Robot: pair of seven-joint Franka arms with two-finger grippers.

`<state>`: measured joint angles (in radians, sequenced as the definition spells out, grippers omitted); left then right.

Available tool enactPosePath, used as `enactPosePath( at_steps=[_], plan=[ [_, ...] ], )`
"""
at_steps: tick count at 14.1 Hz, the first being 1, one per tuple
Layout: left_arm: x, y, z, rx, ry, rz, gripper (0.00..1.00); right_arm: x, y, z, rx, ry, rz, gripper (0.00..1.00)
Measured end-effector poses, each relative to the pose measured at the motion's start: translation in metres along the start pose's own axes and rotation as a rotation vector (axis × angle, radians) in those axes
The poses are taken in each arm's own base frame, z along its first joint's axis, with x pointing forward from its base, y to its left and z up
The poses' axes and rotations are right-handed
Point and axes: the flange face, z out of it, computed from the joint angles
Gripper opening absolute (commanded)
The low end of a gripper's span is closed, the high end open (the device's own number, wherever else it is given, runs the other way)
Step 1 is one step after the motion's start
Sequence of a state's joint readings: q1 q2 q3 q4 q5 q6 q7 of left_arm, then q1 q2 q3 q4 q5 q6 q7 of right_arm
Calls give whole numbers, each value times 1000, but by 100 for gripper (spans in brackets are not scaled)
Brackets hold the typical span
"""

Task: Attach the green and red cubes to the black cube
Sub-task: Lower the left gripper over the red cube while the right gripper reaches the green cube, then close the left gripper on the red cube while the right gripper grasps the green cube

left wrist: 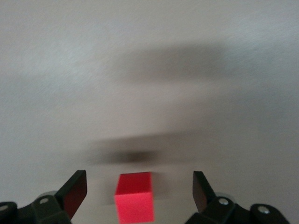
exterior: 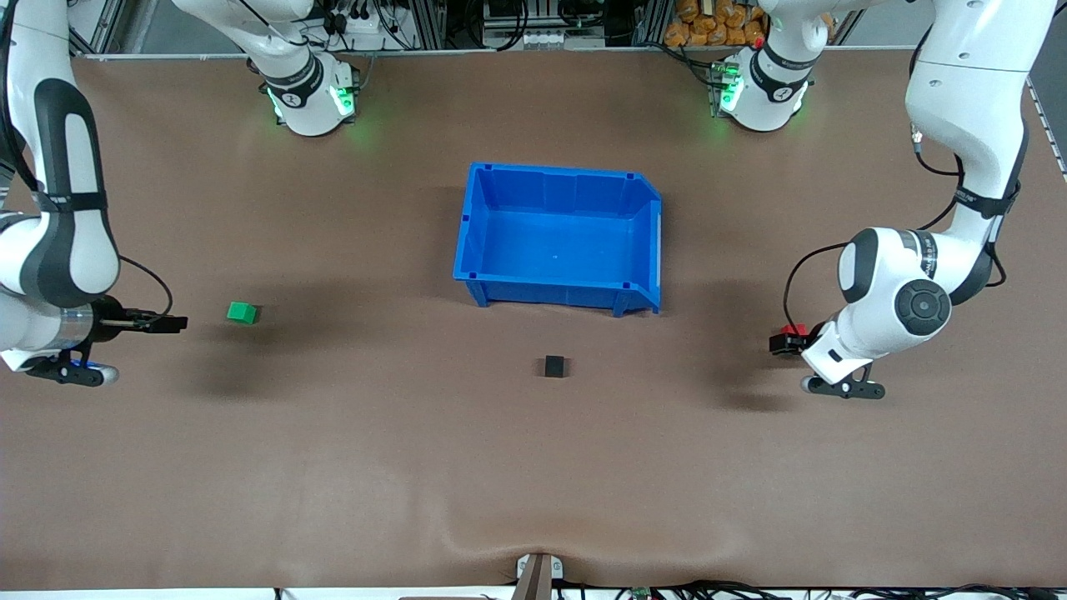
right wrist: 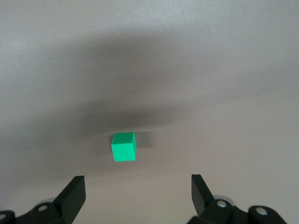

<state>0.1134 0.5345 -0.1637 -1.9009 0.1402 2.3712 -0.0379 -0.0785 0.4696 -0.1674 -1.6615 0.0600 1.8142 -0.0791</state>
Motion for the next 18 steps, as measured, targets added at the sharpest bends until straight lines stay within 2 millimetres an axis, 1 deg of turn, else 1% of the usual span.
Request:
enactPosePath(
  at_steps=[2,5,9,11,14,15,16,17,18],
  plan=[
    [-5,-8,6,-1,-15,-13,100,1,0,16,10,-6,13,100],
    [-13,-3,16,-4,-39,-25,100,-1,-2,38,20,-1,22,100],
    [-17,-1,22,-5,-52,-27,100,-2,-6,64,17,27,27,100],
    [-18,-1,26,-7,-57,-27,100,-4,-13,73,16,22,40,100],
    [-18,0,34,-11,-55,-27,100,-8,-30,85,8,11,41,98],
    [-18,0,35,-11,-55,-27,100,-8,-32,90,6,18,40,98],
    [-18,0,36,-12,-55,-27,100,-9,-32,96,4,32,41,95],
    [-18,0,36,-12,-55,-27,93,-10,-31,104,2,44,44,93],
    [-18,0,36,-12,-55,-27,81,-12,-30,113,1,51,45,86]
  ],
)
